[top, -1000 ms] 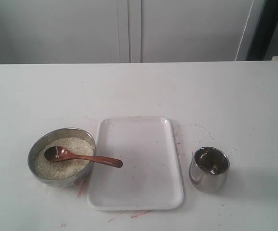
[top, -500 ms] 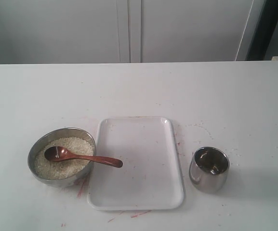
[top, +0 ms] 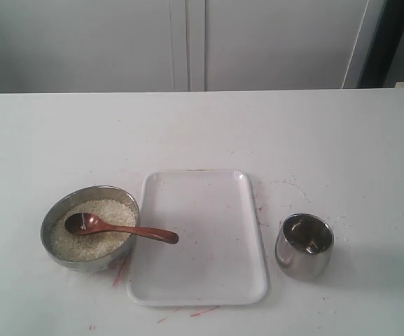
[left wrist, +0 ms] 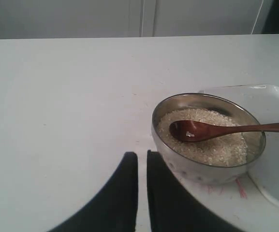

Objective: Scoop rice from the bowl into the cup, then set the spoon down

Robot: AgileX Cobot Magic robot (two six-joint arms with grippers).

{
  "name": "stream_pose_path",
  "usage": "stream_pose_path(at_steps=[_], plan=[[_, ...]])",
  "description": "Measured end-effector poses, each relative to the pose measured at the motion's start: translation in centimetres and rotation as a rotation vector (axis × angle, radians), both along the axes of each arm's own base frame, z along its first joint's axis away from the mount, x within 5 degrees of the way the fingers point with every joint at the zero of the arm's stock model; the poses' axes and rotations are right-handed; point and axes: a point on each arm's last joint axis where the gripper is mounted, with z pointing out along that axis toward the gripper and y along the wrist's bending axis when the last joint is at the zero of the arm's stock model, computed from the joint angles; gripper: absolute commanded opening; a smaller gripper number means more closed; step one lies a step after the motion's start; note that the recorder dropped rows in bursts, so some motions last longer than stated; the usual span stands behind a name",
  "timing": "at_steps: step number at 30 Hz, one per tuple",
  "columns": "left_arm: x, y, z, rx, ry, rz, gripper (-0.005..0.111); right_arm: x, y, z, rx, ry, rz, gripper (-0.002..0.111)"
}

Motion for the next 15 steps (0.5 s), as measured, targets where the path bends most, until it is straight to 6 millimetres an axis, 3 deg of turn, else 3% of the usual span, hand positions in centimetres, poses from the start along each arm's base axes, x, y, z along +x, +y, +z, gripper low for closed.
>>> stream_pose_path(at_steps=[3,7,11,15], plan=[[0.0,0.0,0.0,0.0,0.0,0.0,0.014,-3.0,0.2,4.4,-0.007,-0.036,-0.012,0.0],[0.0,0.0,0.0,0.0,0.0,0.0,0.014,-4.5,0.3,9.4,-0.017,-0.029,-0.034,0.0],[0.0,0.0,0.0,0.0,0.0,0.0,0.014,-3.0,-0.1,13.1,-0.017,0.103,-0.03,0.0],[0.0,0.0,0.0,0.0,0.0,0.0,0.014,0.2,-0.6,15.5,-0.008,0.256,0.015,0.0]])
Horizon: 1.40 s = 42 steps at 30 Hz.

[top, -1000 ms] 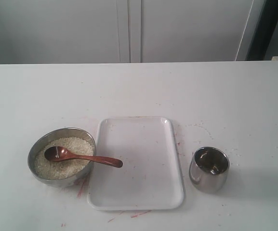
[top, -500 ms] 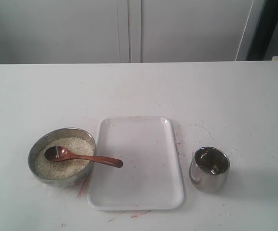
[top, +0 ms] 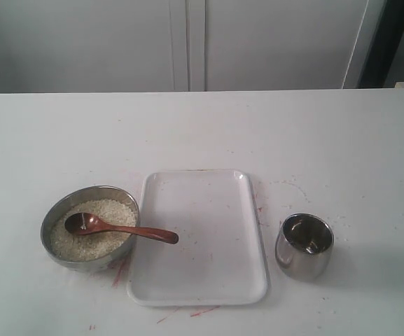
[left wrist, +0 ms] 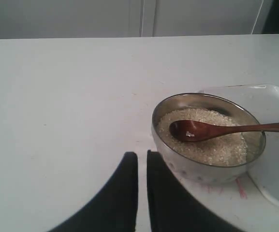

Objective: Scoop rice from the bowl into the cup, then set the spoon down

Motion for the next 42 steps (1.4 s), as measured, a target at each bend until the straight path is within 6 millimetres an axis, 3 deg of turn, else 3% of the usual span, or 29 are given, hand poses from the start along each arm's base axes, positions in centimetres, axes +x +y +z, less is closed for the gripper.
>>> stream_pose_path(at_steps=[5,11,18,24,31,42], plan=[[0.0,0.0,0.0,0.0,0.0,0.0,0.014,4.6,-0.1,1.1,0.028,0.267,0.08,0.0],[0.0,0.0,0.0,0.0,0.0,0.0,0.014,10.0,1.3,0.3,-0.053,0.58,0.183,0.0],[0.0,0.0,0.0,0.0,0.0,0.0,0.014,16.3,5.5,-2.8,-0.357,0.867,0.424,0.0],[0.0,0.0,0.0,0.0,0.0,0.0,0.014,21.3,8.2,-6.9,-0.527,1.14,0.636,0.0],[0.0,0.0,0.0,0.0,0.0,0.0,0.014,24.4,9.7,-10.7,-0.712,1.327,0.785,0.0],[0.0,0.0,0.0,0.0,0.0,0.0,0.014,25.4,10.5,-12.8,-0.787,1.432,0.933,0.0]])
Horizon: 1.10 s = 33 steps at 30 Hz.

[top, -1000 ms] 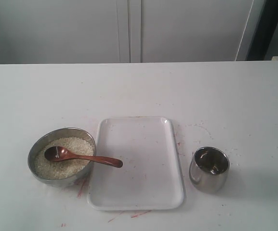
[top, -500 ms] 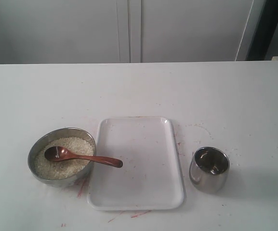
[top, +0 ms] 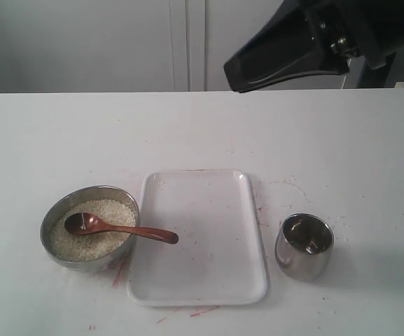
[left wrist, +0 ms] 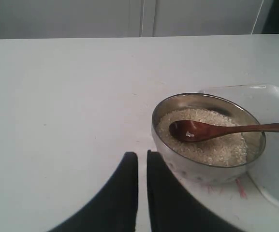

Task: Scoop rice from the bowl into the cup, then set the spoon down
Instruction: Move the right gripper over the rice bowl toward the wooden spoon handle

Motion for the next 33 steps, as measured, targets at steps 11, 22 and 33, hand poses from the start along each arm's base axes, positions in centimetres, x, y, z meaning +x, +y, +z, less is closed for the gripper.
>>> stream_pose_path(at_steps=[11,22,33], plan=[[0.0,0.0,0.0,0.0,0.0,0.0,0.014,1.9,0.5,-4.7,-0.034,0.168,0.013,0.0],[0.0,0.0,0.0,0.0,0.0,0.0,0.014,2.9,4.3,-9.4,-0.073,0.119,0.318,0.0],[0.0,0.0,0.0,0.0,0.0,0.0,0.014,1.2,8.2,-11.5,-0.391,-0.17,0.573,0.0]])
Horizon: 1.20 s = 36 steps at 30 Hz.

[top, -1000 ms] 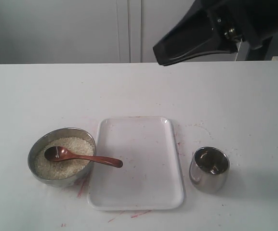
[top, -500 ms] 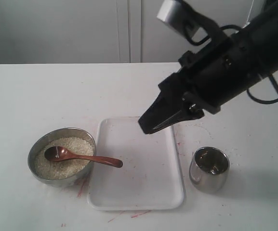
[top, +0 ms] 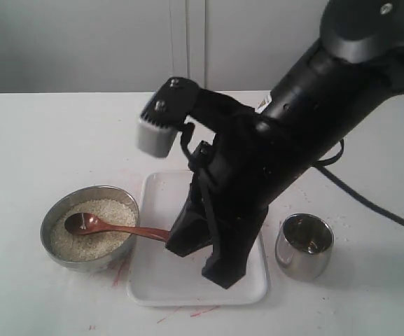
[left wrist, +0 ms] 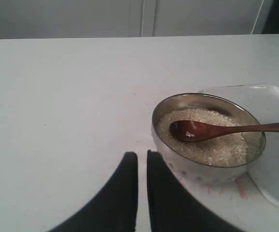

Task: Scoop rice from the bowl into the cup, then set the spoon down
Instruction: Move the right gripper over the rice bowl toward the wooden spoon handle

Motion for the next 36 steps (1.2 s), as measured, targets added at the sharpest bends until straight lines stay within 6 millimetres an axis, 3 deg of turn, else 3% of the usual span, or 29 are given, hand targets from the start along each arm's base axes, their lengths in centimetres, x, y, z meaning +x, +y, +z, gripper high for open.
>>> stream_pose_path(at_steps=[3,6,13,21,24,31,36], plan=[[0.0,0.0,0.0,0.0,0.0,0.0,0.014,0.2,0.4,-0.3,-0.109,-0.113,-0.013,0.0],[0.0,0.0,0.0,0.0,0.0,0.0,0.014,0.6,0.7,0.6,-0.172,-0.201,-0.044,0.0],[0.0,0.0,0.0,0.0,0.0,0.0,0.014,0.4,2.7,3.0,-0.139,-0.296,-0.036,0.0],[0.0,0.0,0.0,0.0,0.0,0.0,0.014,1.8,5.8,1.0,-0.218,-0.283,-0.05,0.001],[0.0,0.0,0.0,0.0,0.0,0.0,0.014,2.8,6.0,-0.2,-0.292,-0.293,-0.06,0.01],[0.0,0.0,0.0,0.0,0.0,0.0,0.014,3.9,6.4,-2.7,-0.389,-0.281,-0.044,0.05],[0.0,0.0,0.0,0.0,0.0,0.0,0.014,4.5,6.9,-3.9,-0.393,-0.268,-0.063,0.056]])
